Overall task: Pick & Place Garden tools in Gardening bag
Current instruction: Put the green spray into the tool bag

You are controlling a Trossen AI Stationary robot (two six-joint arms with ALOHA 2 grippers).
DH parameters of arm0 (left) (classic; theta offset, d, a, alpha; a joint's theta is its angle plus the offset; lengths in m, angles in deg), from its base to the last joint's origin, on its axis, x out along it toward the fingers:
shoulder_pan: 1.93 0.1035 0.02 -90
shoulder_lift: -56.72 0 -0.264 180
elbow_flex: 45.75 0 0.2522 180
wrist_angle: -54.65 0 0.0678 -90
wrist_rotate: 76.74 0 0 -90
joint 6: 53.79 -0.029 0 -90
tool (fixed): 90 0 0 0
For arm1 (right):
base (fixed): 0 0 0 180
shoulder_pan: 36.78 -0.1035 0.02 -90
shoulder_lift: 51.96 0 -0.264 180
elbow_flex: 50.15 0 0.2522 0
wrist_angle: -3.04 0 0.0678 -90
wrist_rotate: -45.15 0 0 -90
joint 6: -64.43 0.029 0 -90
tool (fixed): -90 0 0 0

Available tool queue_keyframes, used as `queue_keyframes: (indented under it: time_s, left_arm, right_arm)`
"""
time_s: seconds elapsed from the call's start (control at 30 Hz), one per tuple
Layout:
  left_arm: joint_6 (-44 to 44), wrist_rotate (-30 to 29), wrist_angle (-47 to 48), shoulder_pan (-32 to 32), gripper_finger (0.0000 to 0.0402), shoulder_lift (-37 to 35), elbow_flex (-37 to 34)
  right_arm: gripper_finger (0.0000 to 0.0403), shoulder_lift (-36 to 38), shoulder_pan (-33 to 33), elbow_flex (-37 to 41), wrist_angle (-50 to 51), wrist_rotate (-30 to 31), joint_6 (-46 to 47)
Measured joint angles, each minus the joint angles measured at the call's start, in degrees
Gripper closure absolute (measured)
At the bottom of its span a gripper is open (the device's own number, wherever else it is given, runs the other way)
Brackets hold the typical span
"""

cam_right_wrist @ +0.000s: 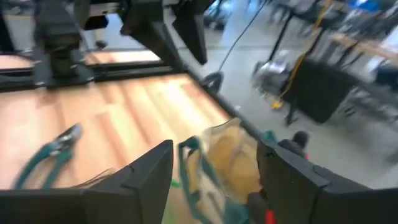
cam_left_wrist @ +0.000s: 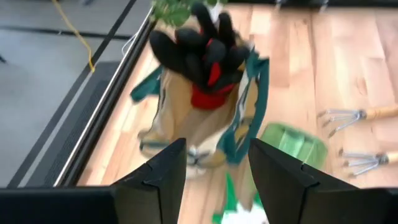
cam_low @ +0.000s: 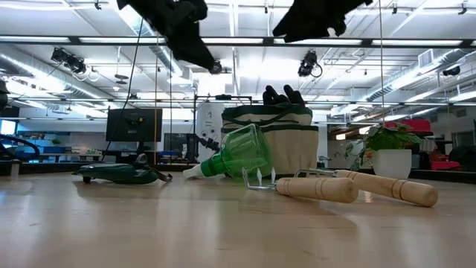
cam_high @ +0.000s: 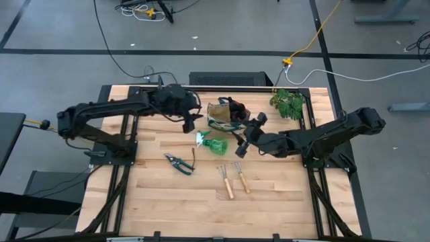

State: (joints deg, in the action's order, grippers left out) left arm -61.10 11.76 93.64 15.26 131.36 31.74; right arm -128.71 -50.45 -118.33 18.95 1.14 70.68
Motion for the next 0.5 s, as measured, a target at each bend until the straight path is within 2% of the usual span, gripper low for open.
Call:
queue_keyframes:
  time_s: [0.13, 0.3, 0.5]
  left_arm:
    - [0.2, -0.9, 4.1, 0.0, 0.0223, -2.9, 0.0]
    - [0.7, -0.9, 7.7, 0.0, 0.0223, -5.4, 0.0]
    - [1.3, -0.9, 8.1, 0.0, 0.0223, -6.7, 0.0]
  right_arm:
    - [0.0169, 0.0, 0.0, -3.9, 5.7, -5.1, 2.9]
    - [0.0169, 0.0, 0.0, -5.3, 6.9, -11.5, 5.5]
    - [0.0169, -1.1, 0.2, -5.3, 8.8, -13.6, 6.8]
